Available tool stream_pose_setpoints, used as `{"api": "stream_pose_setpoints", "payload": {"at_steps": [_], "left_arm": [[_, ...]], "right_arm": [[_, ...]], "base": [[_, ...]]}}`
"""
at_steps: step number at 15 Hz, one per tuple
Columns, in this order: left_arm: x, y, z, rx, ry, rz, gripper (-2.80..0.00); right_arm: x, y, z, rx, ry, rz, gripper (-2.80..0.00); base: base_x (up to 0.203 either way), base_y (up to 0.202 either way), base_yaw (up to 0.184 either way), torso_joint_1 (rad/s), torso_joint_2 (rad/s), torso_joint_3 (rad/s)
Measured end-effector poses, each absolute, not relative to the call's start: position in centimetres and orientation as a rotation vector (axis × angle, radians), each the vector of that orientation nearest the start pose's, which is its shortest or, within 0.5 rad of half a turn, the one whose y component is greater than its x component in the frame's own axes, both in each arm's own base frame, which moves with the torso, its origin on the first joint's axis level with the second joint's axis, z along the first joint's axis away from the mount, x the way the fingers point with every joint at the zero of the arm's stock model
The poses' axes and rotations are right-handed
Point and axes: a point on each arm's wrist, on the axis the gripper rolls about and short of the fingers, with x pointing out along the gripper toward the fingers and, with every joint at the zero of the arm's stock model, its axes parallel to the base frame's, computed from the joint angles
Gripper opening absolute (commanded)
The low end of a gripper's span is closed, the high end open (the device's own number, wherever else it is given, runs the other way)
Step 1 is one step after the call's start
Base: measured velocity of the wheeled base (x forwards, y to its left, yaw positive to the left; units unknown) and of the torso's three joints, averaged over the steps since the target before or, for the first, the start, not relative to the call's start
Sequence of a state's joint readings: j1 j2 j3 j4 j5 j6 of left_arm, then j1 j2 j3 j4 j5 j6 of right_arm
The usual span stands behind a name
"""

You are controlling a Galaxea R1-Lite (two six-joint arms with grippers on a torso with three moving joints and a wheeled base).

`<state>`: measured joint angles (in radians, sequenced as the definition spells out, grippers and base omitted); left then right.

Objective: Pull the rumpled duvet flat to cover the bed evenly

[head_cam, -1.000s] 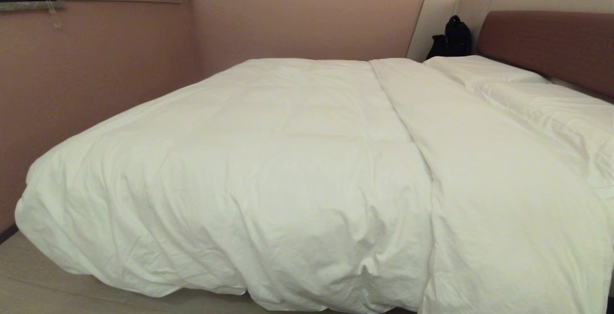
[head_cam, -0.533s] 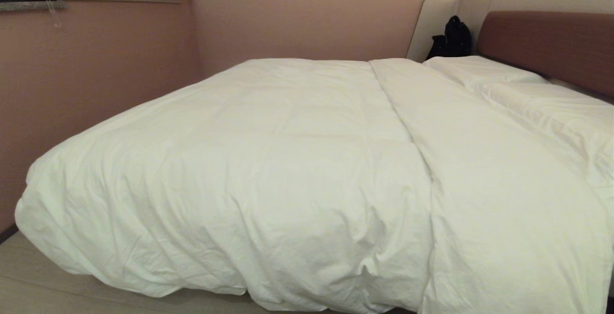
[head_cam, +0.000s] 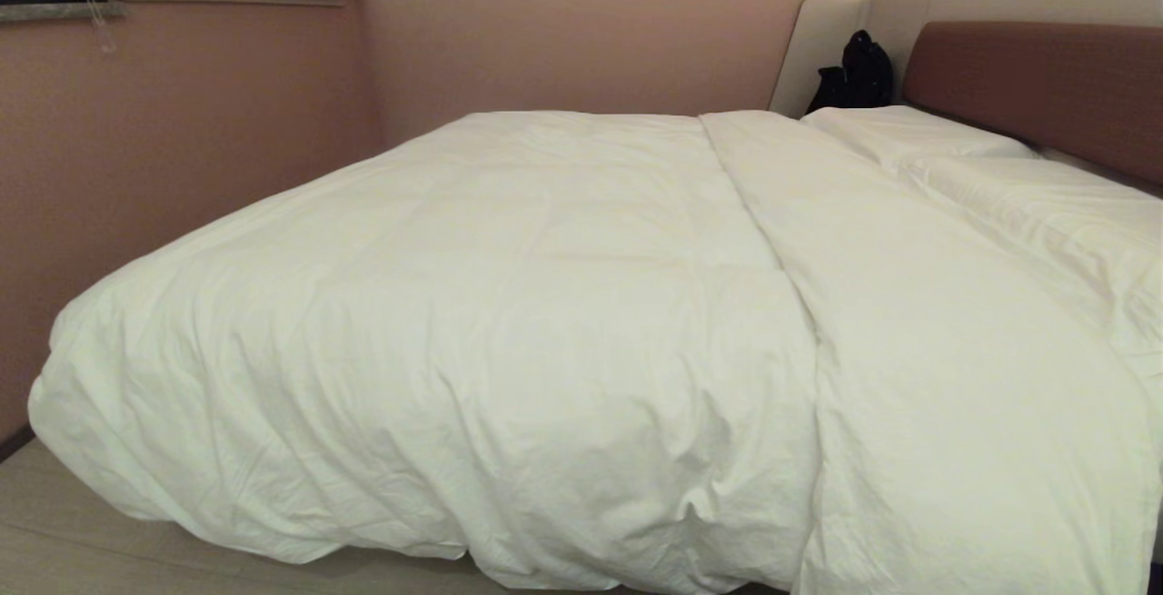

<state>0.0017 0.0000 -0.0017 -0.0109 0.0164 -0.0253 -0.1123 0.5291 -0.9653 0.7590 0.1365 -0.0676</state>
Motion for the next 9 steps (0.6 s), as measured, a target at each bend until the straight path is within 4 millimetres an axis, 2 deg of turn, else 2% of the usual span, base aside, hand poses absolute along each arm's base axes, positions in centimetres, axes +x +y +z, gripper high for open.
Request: {"api": "stream_pose_setpoints", "payload": {"at_steps": [6,9], "left_arm": [[-2.3,0.0,7.7,-0.026,-0.012,0.019,-2.8],[-2.3,0.0,7.7,-0.026,-0.012,0.019,-2.8]], "right_arm": [[-6.2,0.6,25.4,-0.08,0.244,0.16,-2.8],[-7.3,0.6,24.8,-0.084,0.218,0.16,-2.8]], "base": [[0.0,0.0,0.0,0.0,0.0,0.0],[0.0,0.0,0.0,0.0,0.0,0.0]]}}
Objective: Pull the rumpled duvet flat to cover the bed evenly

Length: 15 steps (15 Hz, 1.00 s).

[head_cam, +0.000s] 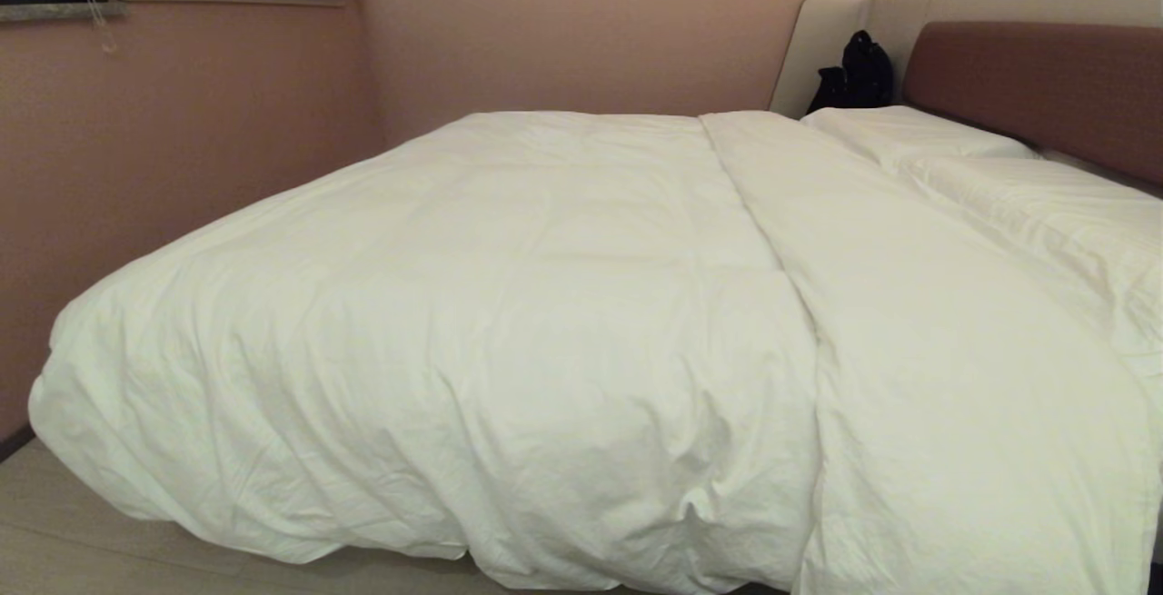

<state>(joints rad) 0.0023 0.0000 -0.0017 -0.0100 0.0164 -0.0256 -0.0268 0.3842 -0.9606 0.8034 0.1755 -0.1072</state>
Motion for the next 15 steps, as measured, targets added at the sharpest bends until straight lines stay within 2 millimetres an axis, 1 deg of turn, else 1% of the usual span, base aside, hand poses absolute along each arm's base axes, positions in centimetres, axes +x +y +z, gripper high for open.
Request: {"api": "stream_pose_setpoints", "payload": {"at_steps": [3,5,10,13,15], "left_arm": [[-2.3,0.0,7.7,-0.026,-0.012,0.019,-2.8],[-2.3,0.0,7.7,-0.025,-0.012,0.018,-2.8],[-2.3,0.0,7.7,-0.026,-0.012,0.018,-2.8],[-2.3,0.0,7.7,-0.026,-0.012,0.018,-2.8],[-2.3,0.0,7.7,-0.026,-0.012,0.019,-2.8]], "right_arm": [[-8.7,0.6,23.9,-0.083,0.168,0.157,-2.8],[-9.6,0.7,22.9,-0.077,0.124,0.156,-2.8],[-11.2,0.5,21.3,-0.029,-0.02,0.119,-2.8],[-11.6,0.5,19.8,-0.011,-0.093,0.114,-2.8],[-11.6,0.5,19.4,0.003,-0.146,0.101,-2.8]], "base": [[0.0,0.0,0.0,0.0,0.0,0.0],[0.0,0.0,0.0,0.0,0.0,0.0],[0.0,0.0,0.0,0.0,0.0,0.0],[0.0,0.0,0.0,0.0,0.0,0.0],[0.0,0.0,0.0,0.0,0.0,0.0]]}}
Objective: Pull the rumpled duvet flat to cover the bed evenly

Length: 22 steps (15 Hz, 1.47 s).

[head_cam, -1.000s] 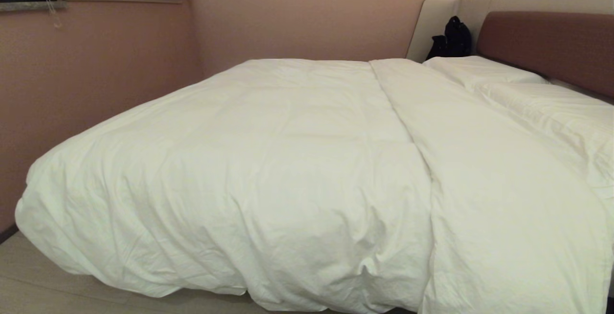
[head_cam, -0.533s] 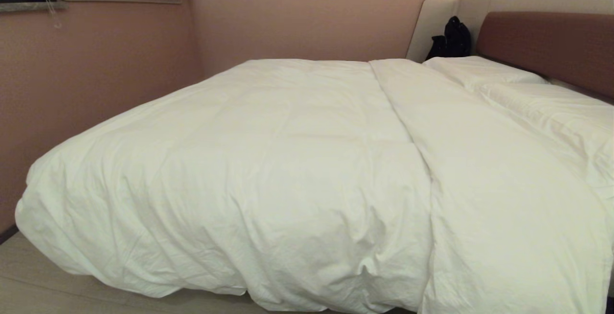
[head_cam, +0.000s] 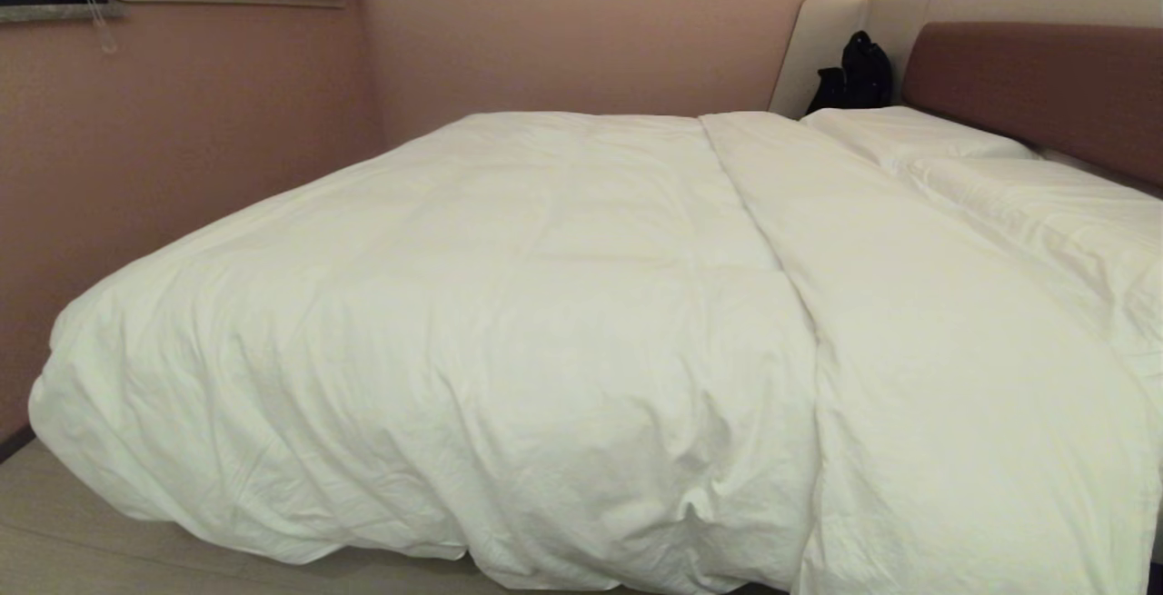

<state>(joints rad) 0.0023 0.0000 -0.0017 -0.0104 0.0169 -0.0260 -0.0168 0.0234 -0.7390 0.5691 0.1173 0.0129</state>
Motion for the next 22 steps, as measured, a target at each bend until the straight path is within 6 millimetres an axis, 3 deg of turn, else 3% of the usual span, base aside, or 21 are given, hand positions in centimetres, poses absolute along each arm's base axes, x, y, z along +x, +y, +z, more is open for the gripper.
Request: {"api": "stream_pose_setpoints", "payload": {"at_steps": [6,15,22], "left_arm": [[-2.3,0.0,7.7,-0.025,-0.012,0.018,-2.8],[-2.3,0.0,7.7,-0.026,-0.012,0.018,-2.8],[-2.3,0.0,7.7,-0.026,-0.012,0.018,-2.8]], "right_arm": [[-10.9,0.1,19.1,0.039,-0.229,-0.037,-2.8],[-7.3,-0.7,15.1,0.112,-0.096,-0.387,-2.8],[-6.6,-0.7,14.3,0.149,-0.1,-0.402,-2.8]], "base": [[0.0,0.0,0.0,0.0,0.0,0.0],[0.0,0.0,0.0,0.0,0.0,0.0],[0.0,0.0,0.0,0.0,0.0,0.0]]}}
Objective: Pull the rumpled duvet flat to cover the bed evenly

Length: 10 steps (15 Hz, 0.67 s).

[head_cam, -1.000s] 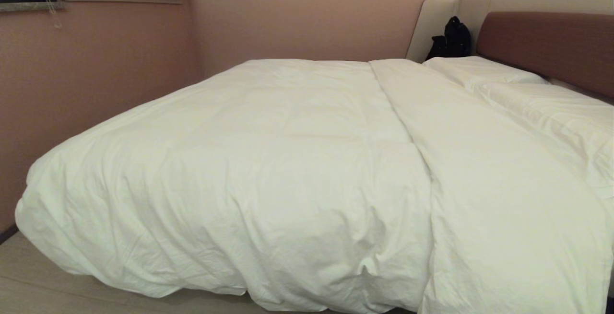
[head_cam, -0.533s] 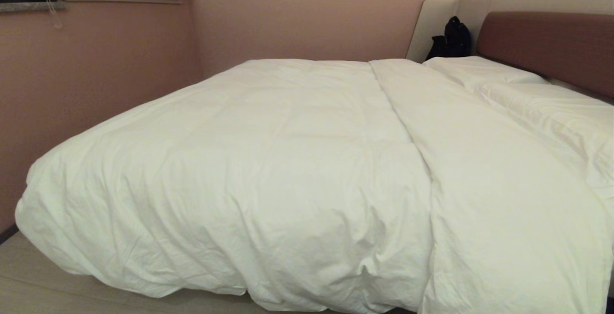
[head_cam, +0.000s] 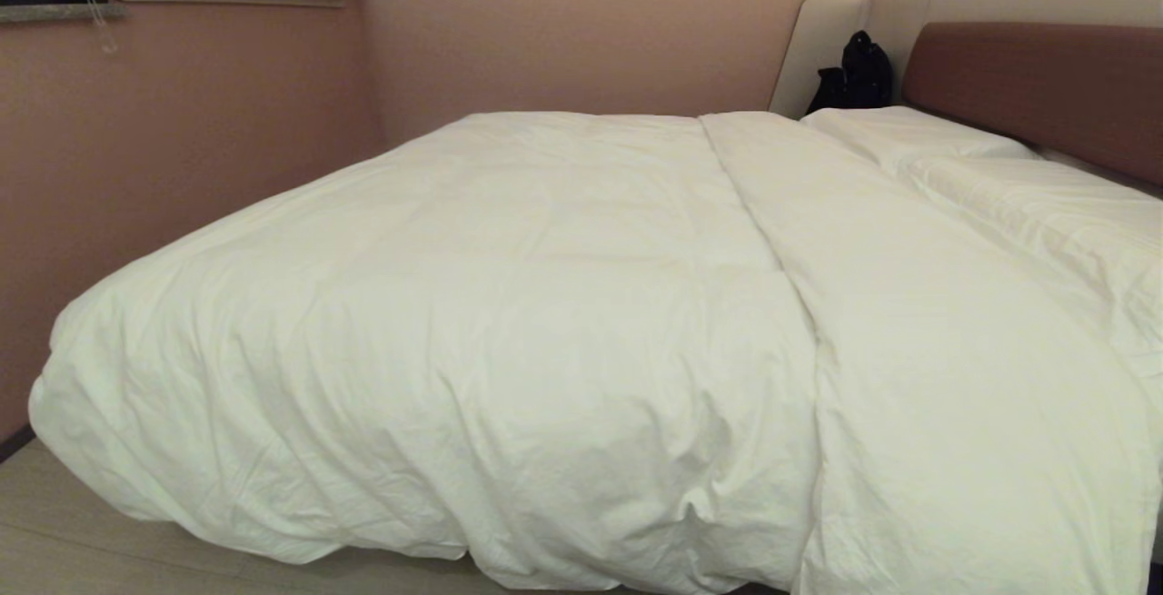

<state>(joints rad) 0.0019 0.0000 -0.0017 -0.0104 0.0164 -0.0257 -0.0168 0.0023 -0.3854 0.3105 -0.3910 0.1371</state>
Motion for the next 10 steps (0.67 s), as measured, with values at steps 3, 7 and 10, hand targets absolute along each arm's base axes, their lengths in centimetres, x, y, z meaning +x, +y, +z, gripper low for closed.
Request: {"api": "stream_pose_setpoints", "payload": {"at_steps": [3,7,10], "left_arm": [[-2.3,0.0,7.7,-0.026,-0.012,0.018,-2.8],[-2.3,0.0,7.7,-0.026,-0.012,0.018,-2.8],[-2.3,0.0,7.7,-0.026,-0.012,0.018,-2.8]], "right_arm": [[-6.3,-0.6,14.0,0.113,-0.074,-0.34,-2.8],[-5.6,-0.3,12.9,0.027,-0.017,-0.2,-2.8],[-5.2,-0.1,12.1,-0.031,0.017,-0.105,-2.8]], "base": [[0.0,0.0,0.0,0.0,0.0,0.0],[0.0,0.0,0.0,0.0,0.0,0.0],[0.0,0.0,0.0,0.0,0.0,0.0]]}}
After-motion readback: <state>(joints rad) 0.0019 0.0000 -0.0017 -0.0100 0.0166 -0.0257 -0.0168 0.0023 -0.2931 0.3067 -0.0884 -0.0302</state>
